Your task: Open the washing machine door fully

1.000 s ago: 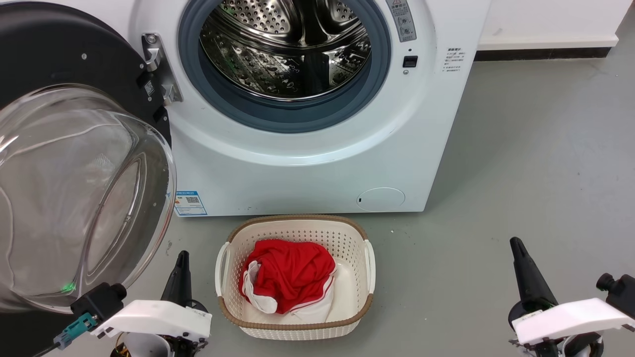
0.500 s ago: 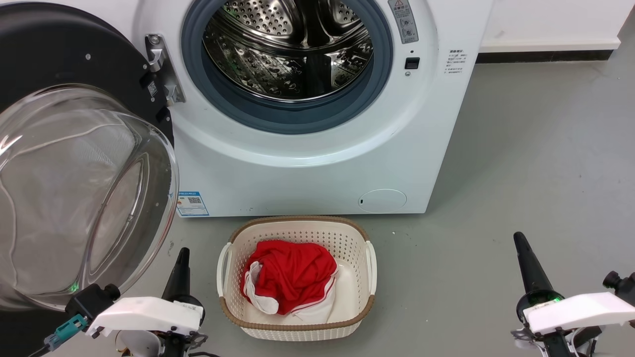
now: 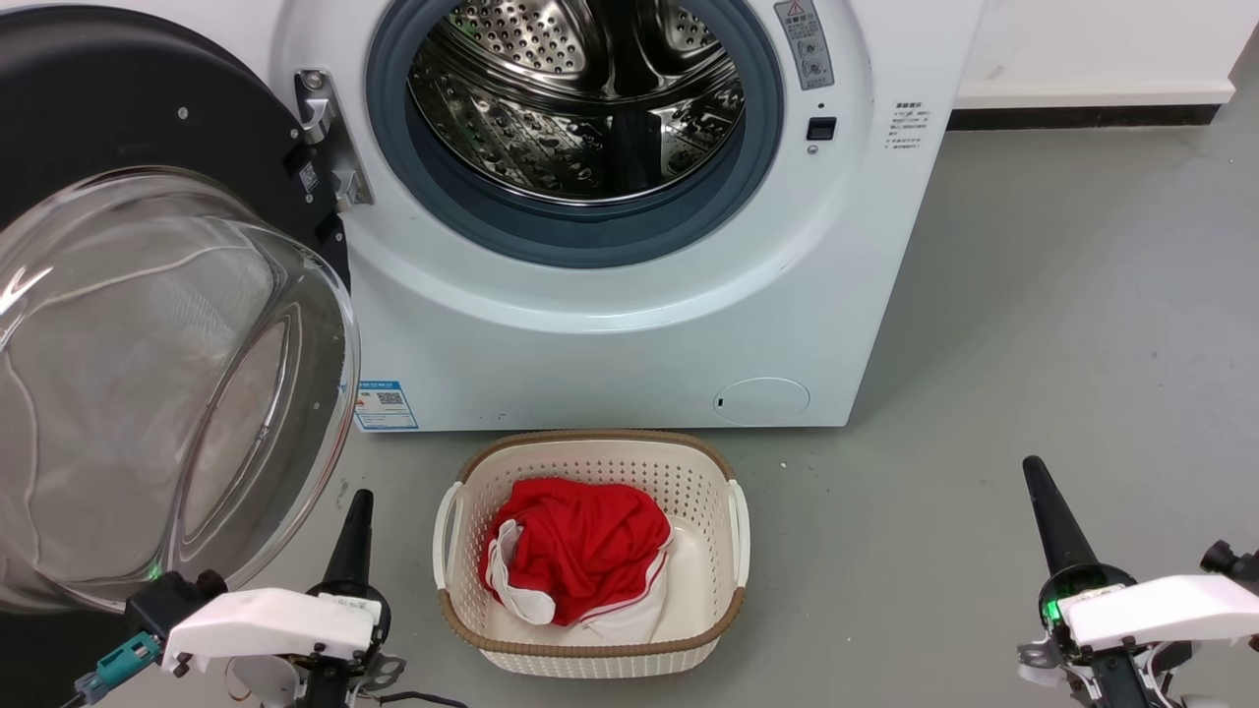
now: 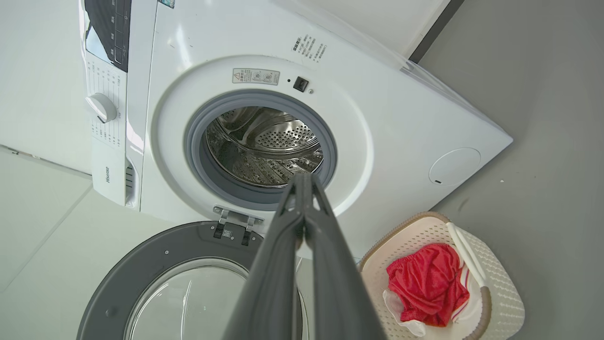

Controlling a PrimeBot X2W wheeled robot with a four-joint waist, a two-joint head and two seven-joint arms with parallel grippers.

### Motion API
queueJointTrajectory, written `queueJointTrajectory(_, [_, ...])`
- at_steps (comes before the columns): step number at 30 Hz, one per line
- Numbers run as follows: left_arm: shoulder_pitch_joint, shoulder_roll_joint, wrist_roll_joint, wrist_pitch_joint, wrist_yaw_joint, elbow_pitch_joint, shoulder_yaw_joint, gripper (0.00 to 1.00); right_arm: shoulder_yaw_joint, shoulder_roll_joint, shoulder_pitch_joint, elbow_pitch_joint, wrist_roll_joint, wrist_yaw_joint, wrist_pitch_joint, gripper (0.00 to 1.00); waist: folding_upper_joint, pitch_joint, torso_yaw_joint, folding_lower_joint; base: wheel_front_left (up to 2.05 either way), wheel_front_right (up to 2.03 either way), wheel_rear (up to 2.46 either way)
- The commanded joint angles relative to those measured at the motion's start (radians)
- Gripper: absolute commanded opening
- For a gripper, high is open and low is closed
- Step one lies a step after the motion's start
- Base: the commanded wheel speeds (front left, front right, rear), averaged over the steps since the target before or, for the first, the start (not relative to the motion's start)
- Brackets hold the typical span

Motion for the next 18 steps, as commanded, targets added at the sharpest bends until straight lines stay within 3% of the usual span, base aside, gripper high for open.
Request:
queueJointTrajectory(1, [-0.024, -0.002, -0.017, 0.004, -0.007, -0.003, 0.008, 0.0, -0.003, -0.005, -0.017, -0.002, 0.02, 0.0, 0.004, 0.0, 0.0, 0.0, 0.0, -0.0001, 0.0, 0.0, 0.0])
queueJointTrajectory(18, [-0.03, -0.016, -0.163, 0.046, -0.045, 0.011, 0.045, 0.0, -0.02, -0.002, -0.038, 0.032, 0.182, 0.0, 0.03, 0.0, 0.0, -0.005, 0.006, -0.0001, 0.0, 0.0, 0.0])
